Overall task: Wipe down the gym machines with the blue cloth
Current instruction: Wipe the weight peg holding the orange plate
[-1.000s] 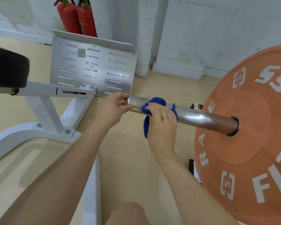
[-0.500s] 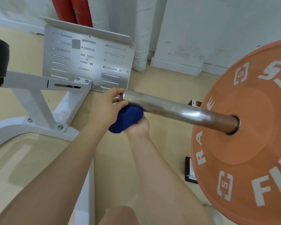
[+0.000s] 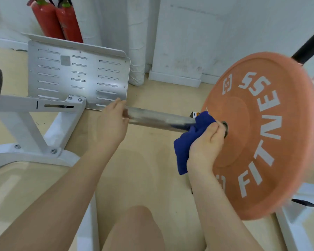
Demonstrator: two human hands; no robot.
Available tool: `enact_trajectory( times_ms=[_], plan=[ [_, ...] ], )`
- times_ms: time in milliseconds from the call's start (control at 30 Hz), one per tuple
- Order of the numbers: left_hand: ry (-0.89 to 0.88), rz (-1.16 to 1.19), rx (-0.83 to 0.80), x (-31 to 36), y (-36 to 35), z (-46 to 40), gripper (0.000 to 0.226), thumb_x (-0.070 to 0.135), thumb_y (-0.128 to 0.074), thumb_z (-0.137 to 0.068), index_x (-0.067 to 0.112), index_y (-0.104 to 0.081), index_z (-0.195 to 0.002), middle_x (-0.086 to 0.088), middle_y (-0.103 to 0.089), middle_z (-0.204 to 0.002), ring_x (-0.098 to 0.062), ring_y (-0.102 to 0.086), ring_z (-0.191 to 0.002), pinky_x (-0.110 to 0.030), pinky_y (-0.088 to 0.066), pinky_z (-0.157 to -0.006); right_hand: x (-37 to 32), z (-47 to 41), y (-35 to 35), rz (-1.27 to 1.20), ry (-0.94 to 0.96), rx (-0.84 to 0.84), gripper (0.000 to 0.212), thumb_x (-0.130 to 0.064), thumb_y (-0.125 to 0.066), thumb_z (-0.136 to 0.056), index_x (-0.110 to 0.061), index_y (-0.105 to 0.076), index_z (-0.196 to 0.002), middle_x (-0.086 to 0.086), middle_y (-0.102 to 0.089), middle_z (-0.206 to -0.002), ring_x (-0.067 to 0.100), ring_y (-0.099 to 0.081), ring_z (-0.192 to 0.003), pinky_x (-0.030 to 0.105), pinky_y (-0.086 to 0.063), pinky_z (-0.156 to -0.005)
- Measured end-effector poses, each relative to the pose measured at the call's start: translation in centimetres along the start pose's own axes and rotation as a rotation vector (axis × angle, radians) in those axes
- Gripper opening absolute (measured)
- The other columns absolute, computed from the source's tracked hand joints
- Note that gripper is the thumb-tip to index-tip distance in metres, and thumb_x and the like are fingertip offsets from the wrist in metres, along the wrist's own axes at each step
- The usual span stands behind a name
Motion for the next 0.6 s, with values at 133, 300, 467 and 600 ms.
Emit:
enact_trajectory(
  times_ms=[133,300,467,600],
  plan=[
    [-0.225,-0.154,-0.041,2.9,-1.8,0.8,0.041,0.012,-0.068,-0.079,0.009,-0.059,-0.119,-0.009,-0.056,-0.128,-0.030,-0.047,-0.123,-0.040,-0.038,-0.097,-0.4,-2.0,-7.2,0.659,0.575,-0.221,0.039,-0.026,-0.025,-0.098,-0.010,-0.060,-0.104,-0.001,-0.062,-0.083,0.012,-0.058,-0.084,0.018,-0.033,-0.075],
    [-0.299,-0.165,0.017,1.9,-2.3,0.0,0.033,0.000,-0.071,-0.068,0.007,-0.066,-0.100,-0.009,-0.067,-0.107,-0.033,-0.060,-0.102,-0.040,-0.050,-0.080,1.3,-1.7,-11.1,1.260,0.928,-0.408,0.046,-0.033,-0.020,-0.091,-0.022,-0.064,-0.091,-0.002,-0.069,-0.087,0.025,-0.059,-0.088,0.035,-0.030,-0.083],
    [-0.266,-0.164,0.010,2.1,-2.6,0.3,0.031,0.002,-0.066,-0.077,0.008,-0.064,-0.107,-0.006,-0.063,-0.116,-0.032,-0.053,-0.113,-0.038,-0.046,-0.084,-0.1,-8.1,-3.2,1.350,0.517,-0.089,0.036,-0.023,-0.033,-0.092,-0.012,-0.066,-0.085,0.010,-0.068,-0.091,0.029,-0.058,-0.094,0.039,-0.033,-0.093],
    [-0.216,-0.157,-0.008,2.1,-2.4,0.4,0.029,0.000,-0.062,-0.080,0.007,-0.063,-0.108,-0.007,-0.061,-0.119,-0.031,-0.049,-0.117,-0.038,-0.041,-0.089,1.9,-5.3,-5.0,1.237,0.694,-0.133,0.022,-0.024,-0.046,-0.089,-0.013,-0.066,-0.092,0.007,-0.067,-0.092,0.029,-0.057,-0.094,0.041,-0.035,-0.090]
  ],
)
Point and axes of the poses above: each hand's wrist, its own z-axis away from the middle knuckle, its own y-axis out of the back of the hand, x = y × z, the point moved 6 cm from there along -z, towards the middle knuckle
